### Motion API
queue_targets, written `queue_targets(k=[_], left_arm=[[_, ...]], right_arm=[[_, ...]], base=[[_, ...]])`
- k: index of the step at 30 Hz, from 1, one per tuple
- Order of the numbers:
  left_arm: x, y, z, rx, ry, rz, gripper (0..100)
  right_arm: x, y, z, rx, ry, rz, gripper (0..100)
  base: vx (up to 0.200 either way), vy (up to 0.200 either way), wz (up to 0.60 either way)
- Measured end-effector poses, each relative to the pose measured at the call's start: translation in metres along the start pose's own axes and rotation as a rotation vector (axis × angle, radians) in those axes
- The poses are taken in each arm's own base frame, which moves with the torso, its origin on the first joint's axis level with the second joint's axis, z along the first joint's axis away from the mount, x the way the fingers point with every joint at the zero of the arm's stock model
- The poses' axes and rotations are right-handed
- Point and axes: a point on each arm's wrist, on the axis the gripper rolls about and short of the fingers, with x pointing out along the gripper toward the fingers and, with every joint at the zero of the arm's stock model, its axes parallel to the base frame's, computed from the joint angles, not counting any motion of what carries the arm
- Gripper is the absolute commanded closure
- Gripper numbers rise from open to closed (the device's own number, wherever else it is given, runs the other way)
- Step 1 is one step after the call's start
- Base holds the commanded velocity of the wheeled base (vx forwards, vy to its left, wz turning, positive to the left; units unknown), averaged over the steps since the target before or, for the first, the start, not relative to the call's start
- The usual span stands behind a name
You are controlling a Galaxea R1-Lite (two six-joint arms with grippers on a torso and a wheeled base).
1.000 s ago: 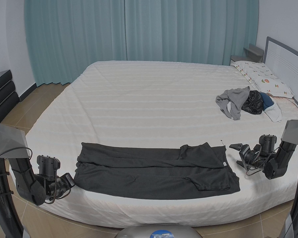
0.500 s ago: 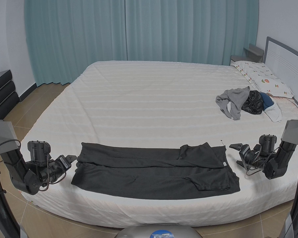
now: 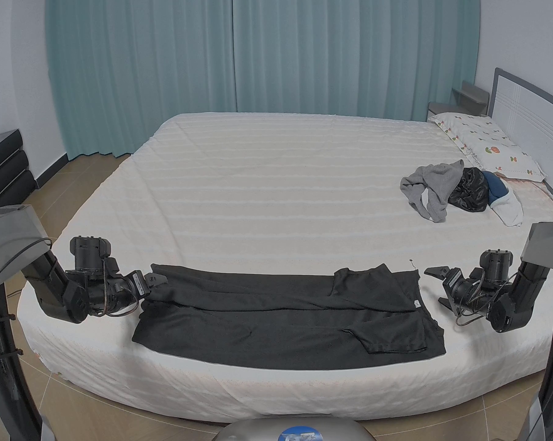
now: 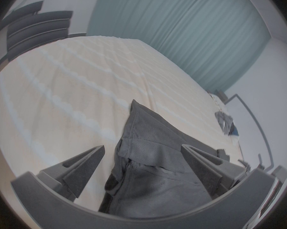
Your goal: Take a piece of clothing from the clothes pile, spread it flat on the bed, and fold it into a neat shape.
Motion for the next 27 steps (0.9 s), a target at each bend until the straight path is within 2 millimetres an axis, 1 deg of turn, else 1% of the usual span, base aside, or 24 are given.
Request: queue_targets(k=[5,11,18,23,27], left_arm=[[0.015,0.005,-0.005,0.081,0.078,0.026,0],[0.027,0.005,-0.005,0.095,0.081,0.027,0],[0.030,0.002,-0.008,0.102,0.090,0.024,0],[0.030,-0.004,-0.012,0.119,0.080,0.063,0],[0.031,-0.008,-0.011,0.129,0.063,0.069,0]], right_arm=[[0.000,0.000,-0.001,-0.001,0.003,0.000,0],[0.001,0.001,-0.001,-0.003,0.004,0.000,0],[0.001,0.001,-0.001,-0.003,0.003,0.001,0],[0.001,0.001,-0.001,-0.004,0.002,0.002,0],[0.001,0.001,-0.001,-0.004,0.003,0.001,0]], base=[[0.000,0.000,0.00],[0.000,0.000,0.00],[0.000,0.000,0.00],[0.000,0.000,0.00],[0.000,0.000,0.00]])
